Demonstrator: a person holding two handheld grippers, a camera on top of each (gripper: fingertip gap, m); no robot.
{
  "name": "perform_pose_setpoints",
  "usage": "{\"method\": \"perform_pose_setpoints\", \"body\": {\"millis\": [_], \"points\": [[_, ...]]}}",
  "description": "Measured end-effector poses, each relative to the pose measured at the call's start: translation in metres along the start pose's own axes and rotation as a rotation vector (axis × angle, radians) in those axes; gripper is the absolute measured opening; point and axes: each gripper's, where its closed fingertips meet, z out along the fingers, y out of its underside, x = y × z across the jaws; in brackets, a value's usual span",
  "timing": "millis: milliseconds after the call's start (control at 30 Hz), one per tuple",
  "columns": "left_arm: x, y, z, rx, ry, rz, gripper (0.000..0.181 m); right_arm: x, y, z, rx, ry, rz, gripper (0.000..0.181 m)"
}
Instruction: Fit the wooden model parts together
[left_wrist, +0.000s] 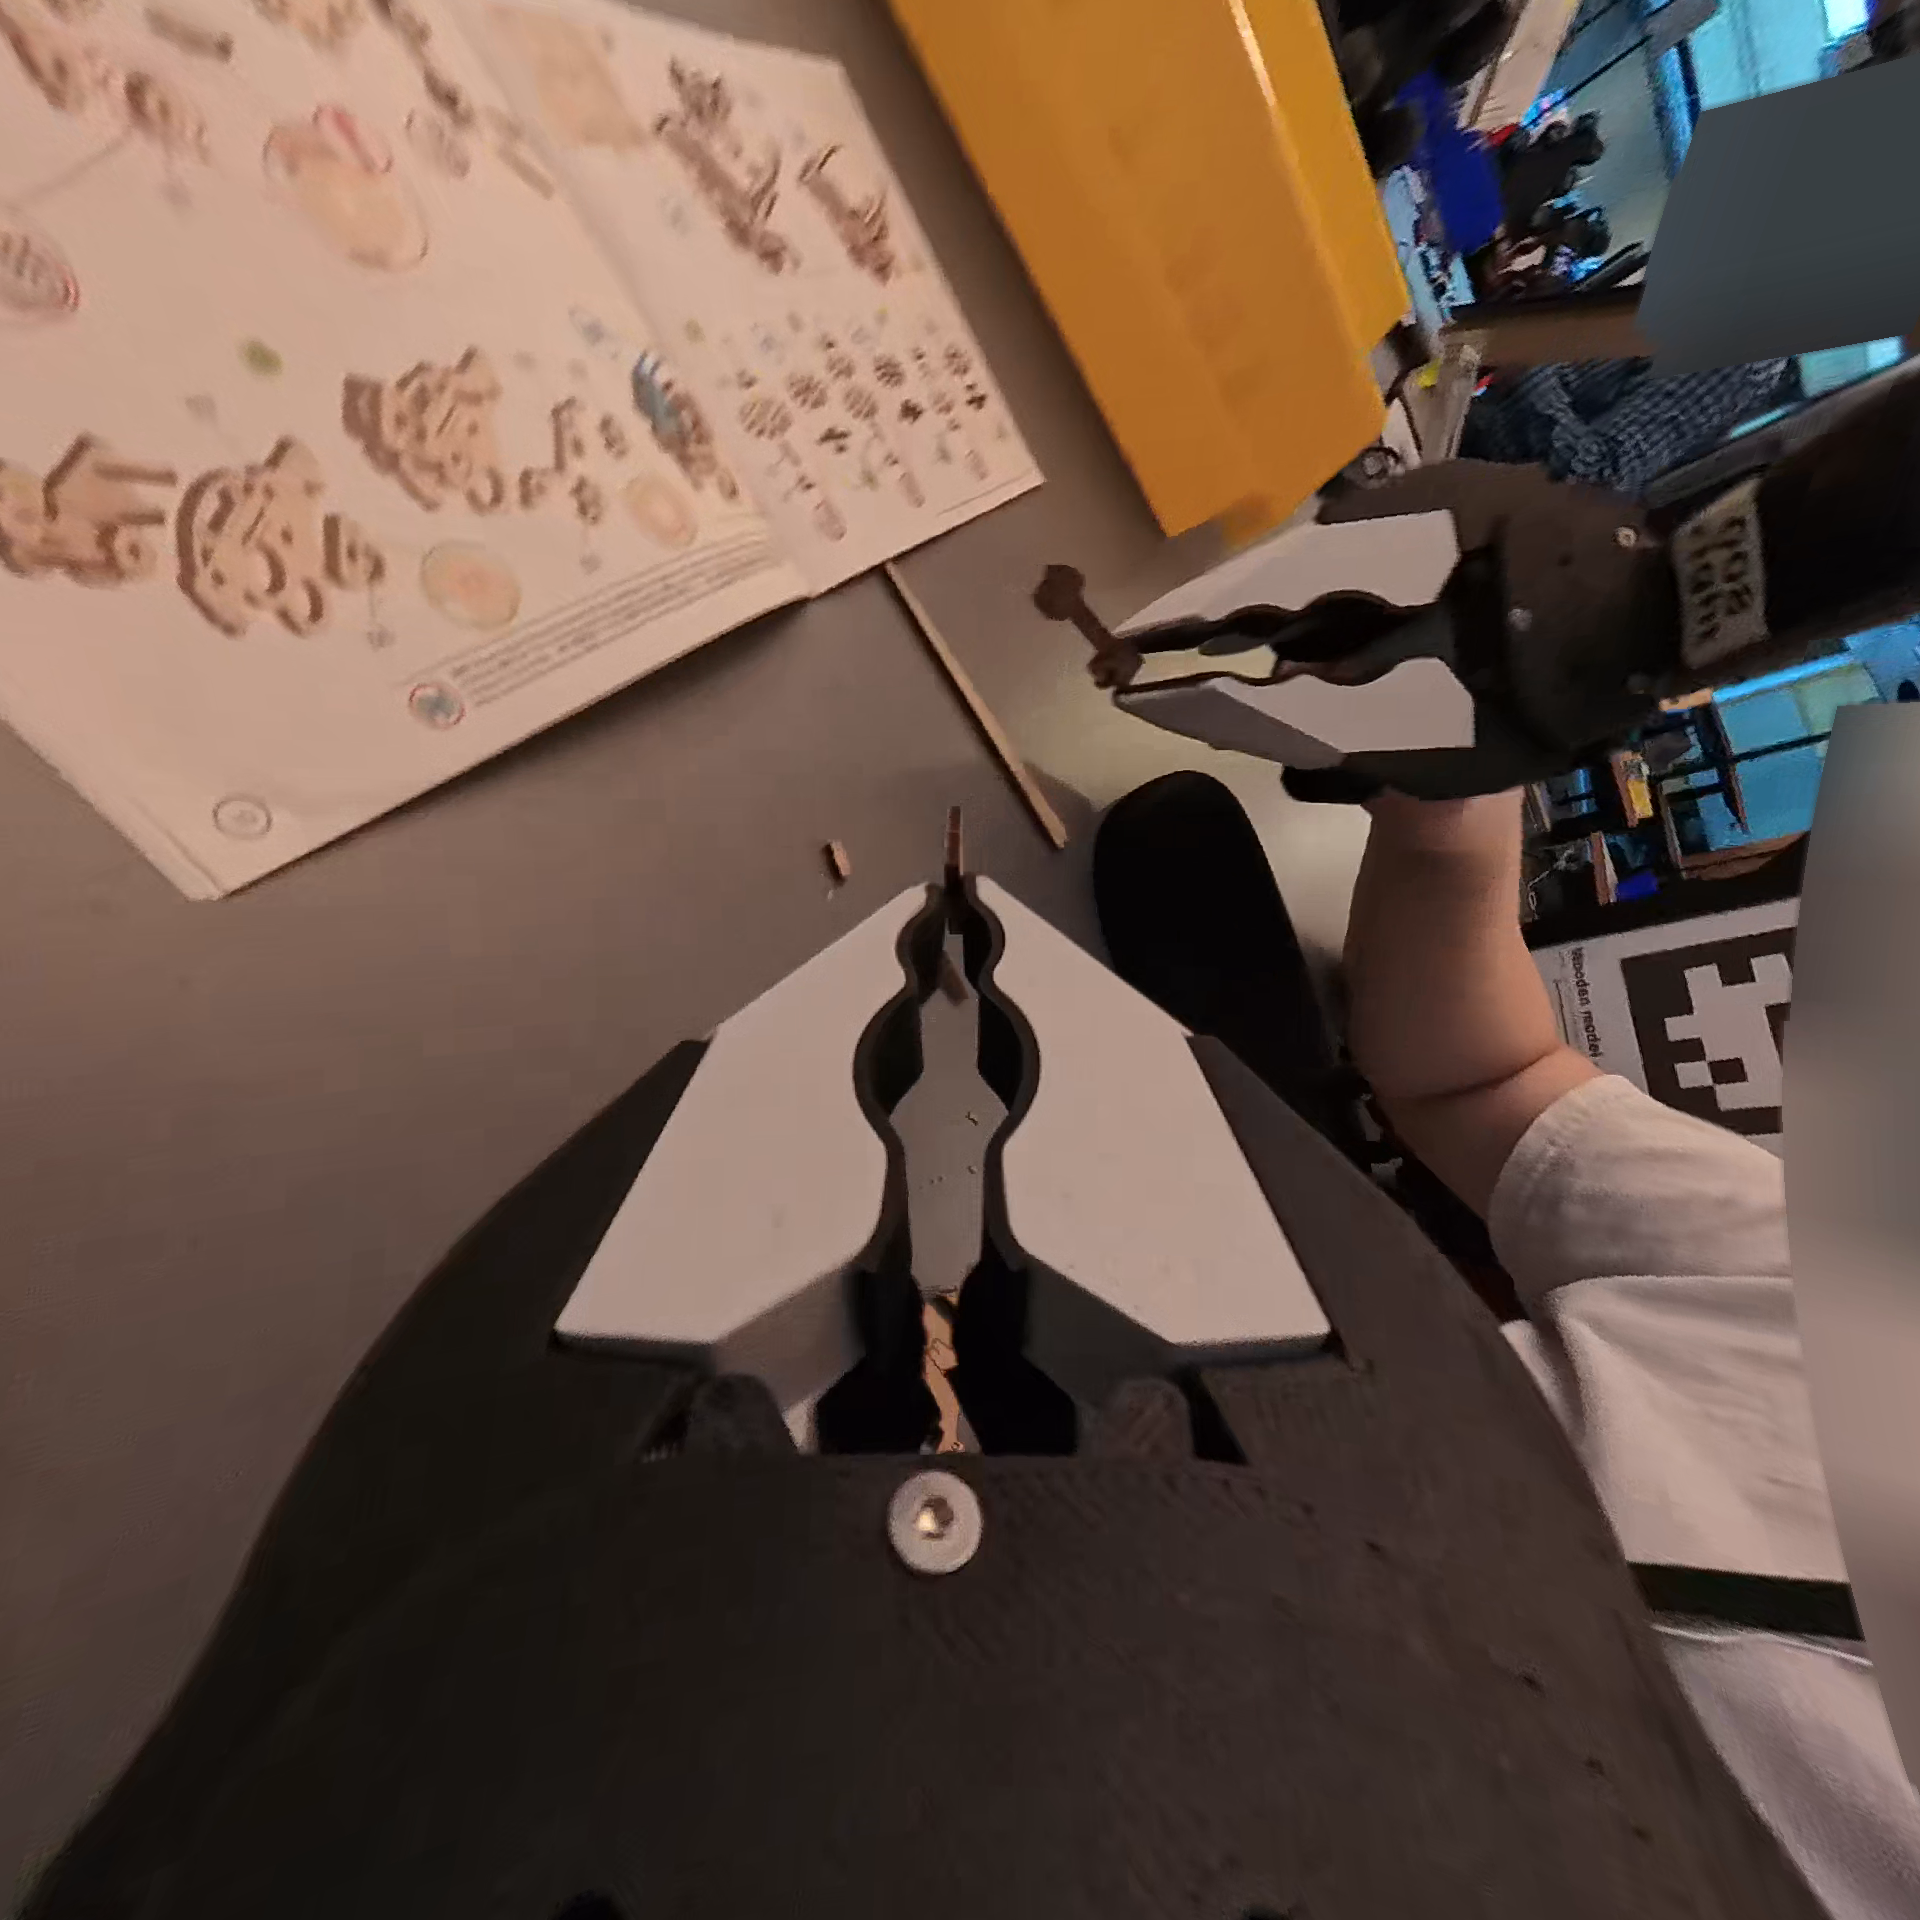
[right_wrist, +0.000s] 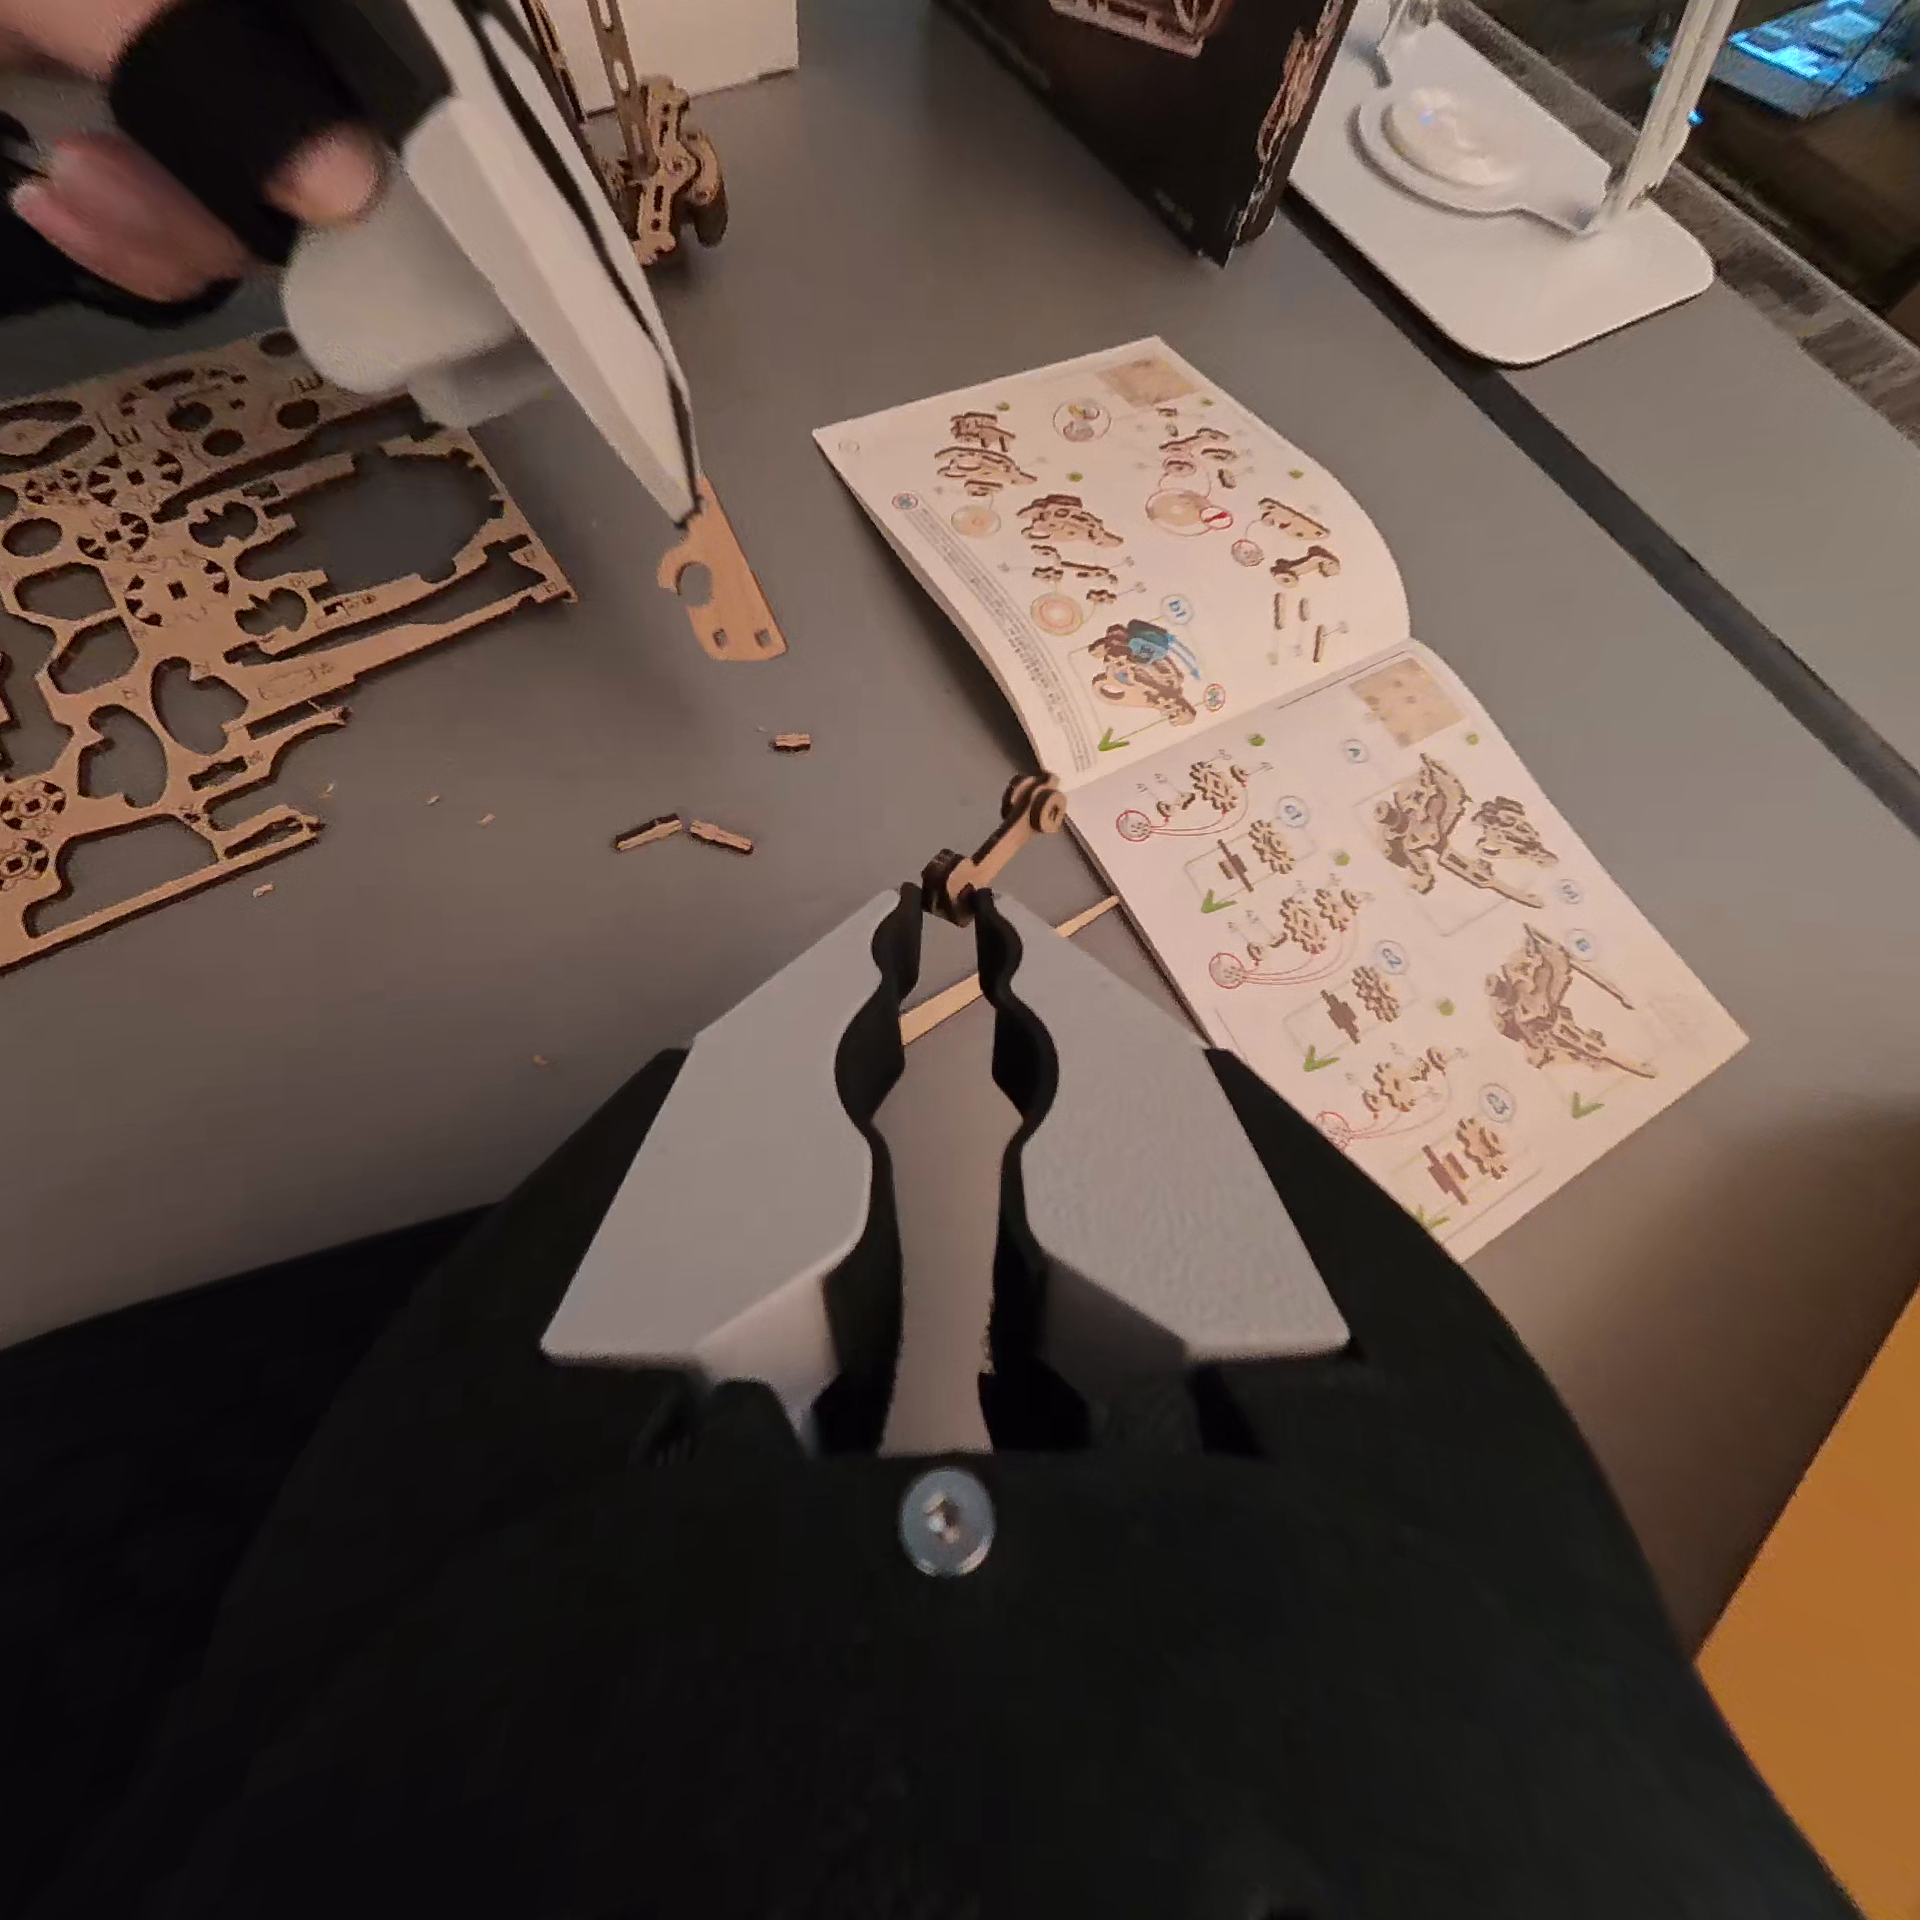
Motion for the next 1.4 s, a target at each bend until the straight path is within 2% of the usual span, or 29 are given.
{"method": "perform_pose_setpoints", "body": {"millis": [133, 333, 367, 433, 567, 667, 767, 867, 933, 1000, 1133, 1400], "points": [[-0.014, 0.004, 0.001, -0.024, -0.027, -0.109, 0.001, -0.008, 0.002, 0.001, 0.04, -0.038, 0.002, 0.008], [-0.023, 0.032, 0.007, -0.121, -0.022, -0.262, 0.001, -0.02, 0.0, -0.007, 0.09, -0.088, -0.004, 0.008], [-0.024, 0.035, 0.006, -0.132, -0.026, -0.28, 0.003, -0.022, 0.0, -0.007, 0.098, -0.103, 0.003, 0.008], [-0.028, 0.04, 0.003, -0.151, -0.067, -0.287, 0.02, -0.027, 0.0, -0.006, 0.101, -0.131, 0.007, 0.008], [-0.021, 0.043, -0.007, -0.134, -0.13, -0.249, 0.033, -0.029, 0.002, -0.006, 0.091, -0.119, -0.029, 0.008], [-0.003, 0.039, -0.023, -0.09, -0.169, -0.122, 0.03, -0.036, 0.0, -0.008, 0.103, -0.163, -0.026, 0.008], [0.023, 0.039, -0.03, -0.026, -0.169, 0.079, 0.022, -0.048, -0.007, -0.014, 0.15, -0.306, 0.044, 0.008], [0.046, 0.035, -0.02, -0.022, -0.121, 0.381, 0.022, -0.061, -0.014, -0.023, 0.136, -0.489, 0.098, 0.008], [0.049, 0.035, -0.009, -0.059, -0.127, 0.612, 0.026, -0.07, -0.023, -0.033, 0.107, -0.632, 0.138, 0.008], [0.054, 0.032, 0.001, -0.063, -0.108, 0.731, 0.031, -0.075, -0.032, -0.043, 0.047, -0.749, 0.167, 0.008], [0.089, 0.029, 0.006, -0.081, 0.105, 0.833, 0.031, -0.077, -0.048, -0.054, -0.027, -0.868, 0.187, 0.007], [0.108, 0.026, -0.003, -0.139, 0.294, 0.891, 0.025, -0.087, -0.06, -0.061, -0.111, -0.981, 0.153, 0.008]]}}
